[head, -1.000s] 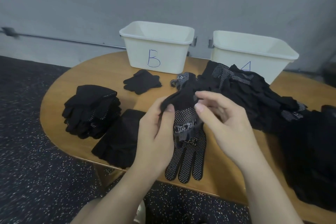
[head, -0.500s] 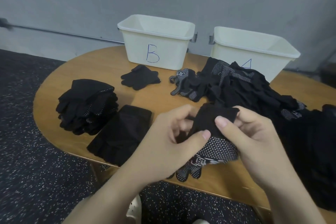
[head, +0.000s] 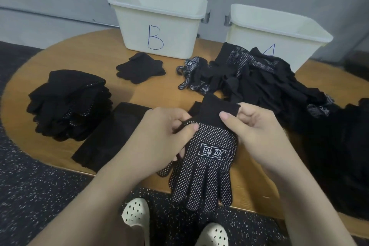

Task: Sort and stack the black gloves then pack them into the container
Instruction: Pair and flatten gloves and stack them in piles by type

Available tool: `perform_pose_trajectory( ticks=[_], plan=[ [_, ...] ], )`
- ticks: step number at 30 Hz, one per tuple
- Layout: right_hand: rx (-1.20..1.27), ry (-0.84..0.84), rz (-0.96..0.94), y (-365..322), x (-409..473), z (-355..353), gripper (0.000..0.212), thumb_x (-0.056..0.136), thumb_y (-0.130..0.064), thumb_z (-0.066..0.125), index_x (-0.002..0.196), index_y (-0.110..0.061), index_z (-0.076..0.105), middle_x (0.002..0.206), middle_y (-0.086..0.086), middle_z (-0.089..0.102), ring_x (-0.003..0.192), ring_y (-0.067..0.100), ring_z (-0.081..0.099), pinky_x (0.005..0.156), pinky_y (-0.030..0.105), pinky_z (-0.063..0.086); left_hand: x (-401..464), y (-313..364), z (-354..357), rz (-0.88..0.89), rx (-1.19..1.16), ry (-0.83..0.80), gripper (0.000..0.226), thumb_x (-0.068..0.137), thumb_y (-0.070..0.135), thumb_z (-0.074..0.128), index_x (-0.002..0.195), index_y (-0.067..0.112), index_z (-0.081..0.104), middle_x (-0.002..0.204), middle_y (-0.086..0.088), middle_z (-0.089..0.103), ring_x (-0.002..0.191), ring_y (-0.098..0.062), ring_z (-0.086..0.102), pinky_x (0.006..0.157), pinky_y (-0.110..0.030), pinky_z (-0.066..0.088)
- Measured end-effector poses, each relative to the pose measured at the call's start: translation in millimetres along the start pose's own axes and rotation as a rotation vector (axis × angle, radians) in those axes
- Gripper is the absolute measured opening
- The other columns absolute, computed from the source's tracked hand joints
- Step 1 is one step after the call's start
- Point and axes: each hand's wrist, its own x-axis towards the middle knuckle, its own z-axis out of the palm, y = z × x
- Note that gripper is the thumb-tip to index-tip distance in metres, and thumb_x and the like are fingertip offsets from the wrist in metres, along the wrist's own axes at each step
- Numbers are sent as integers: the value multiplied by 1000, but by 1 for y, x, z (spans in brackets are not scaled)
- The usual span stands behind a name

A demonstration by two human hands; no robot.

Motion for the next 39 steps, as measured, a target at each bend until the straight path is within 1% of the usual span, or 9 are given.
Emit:
perform_pose_trajectory(
  ticks=[2, 5, 8, 12, 17, 21, 26, 31, 39],
  plan=[
    [0, 18, 13, 3, 6, 4, 36, 98, -23, 69, 69, -8, 54, 69, 6, 66, 70, 25, 63, 74, 46, 53, 1, -3, 0, -13, 23, 34, 19, 101, 28, 60, 86, 24, 70, 63, 4, 73, 52, -9, 68, 60, -25, 59],
    [-19, 54, 11, 6, 12, 8, 24, 99, -23, 69, 82, -6, 67, 89, 16, 76, 91, 39, 72, 87, 61, 56, 2, -9, -1, -21, 28, 74, 19, 100, 29, 62, 84, 23, 70, 69, 7, 75, 56, -9, 71, 62, -33, 62],
    [-128, 125, 8, 11, 20, 12, 34, 96, -31, 70, 81, -2, 61, 86, 24, 71, 85, 48, 67, 79, 63, 56, 2, -14, -1, -8, 76, 98, 9, 97, 32, 66, 95, 25, 70, 71, 8, 74, 54, -4, 67, 62, -30, 60],
    [-189, 227, 66, 16, 30, 17, 32, 96, -27, 71, 71, -11, 61, 76, 17, 72, 74, 40, 68, 75, 54, 56, -1, -20, 1, 2, 64, 129, 14, 97, 26, 68, 111, 26, 67, 69, 9, 72, 50, -2, 66, 60, -25, 56],
    [-257, 267, 97, 21, 38, 24, 32, 95, -30, 71, 83, -1, 65, 83, 17, 74, 82, 42, 69, 75, 52, 58, 0, -23, 5, 18, 91, 185, 19, 98, 24, 67, 116, 27, 67, 69, 11, 71, 56, -2, 68, 60, -28, 58],
    [-326, 271, 109, 21, 39, 26, 40, 94, -33, 71, 82, 3, 57, 67, 11, 58, 57, 27, 46, 59, 35, 43, 0, -25, 6, -6, 106, 187, 24, 94, 35, 71, 117, 31, 66, 73, 15, 71, 65, -1, 68, 68, -34, 62],
    [-411, 284, 115, 19, 37, 26, 32, 95, -29, 72, 92, 2, 67, 88, 20, 72, 85, 39, 66, 75, 45, 55, 3, -29, 6, -37, 117, 160, 30, 91, 31, 76, 119, 29, 67, 73, 16, 72, 65, -2, 69, 79, -31, 59],
    [-633, 307, 65, 23, 36, 24, 19, 95, -34, 72, 84, -19, 68, 73, -9, 66, 71, 12, 63, 70, 32, 49, 3, -33, 5, -37, 151, 186, 20, 93, 28, 73, 113, 30, 69, 67, 16, 68, 64, 1, 66, 66, -17, 52],
    [-648, 296, 64, 30, 36, 18, 24, 92, -37, 75, 83, -16, 69, 66, -9, 64, 73, 9, 62, 73, 34, 52, 2, -35, 2, -58, 174, 112, 17, 93, 28, 74, 109, 28, 69, 68, 17, 70, 64, 2, 65, 67, -19, 53]
  ],
)
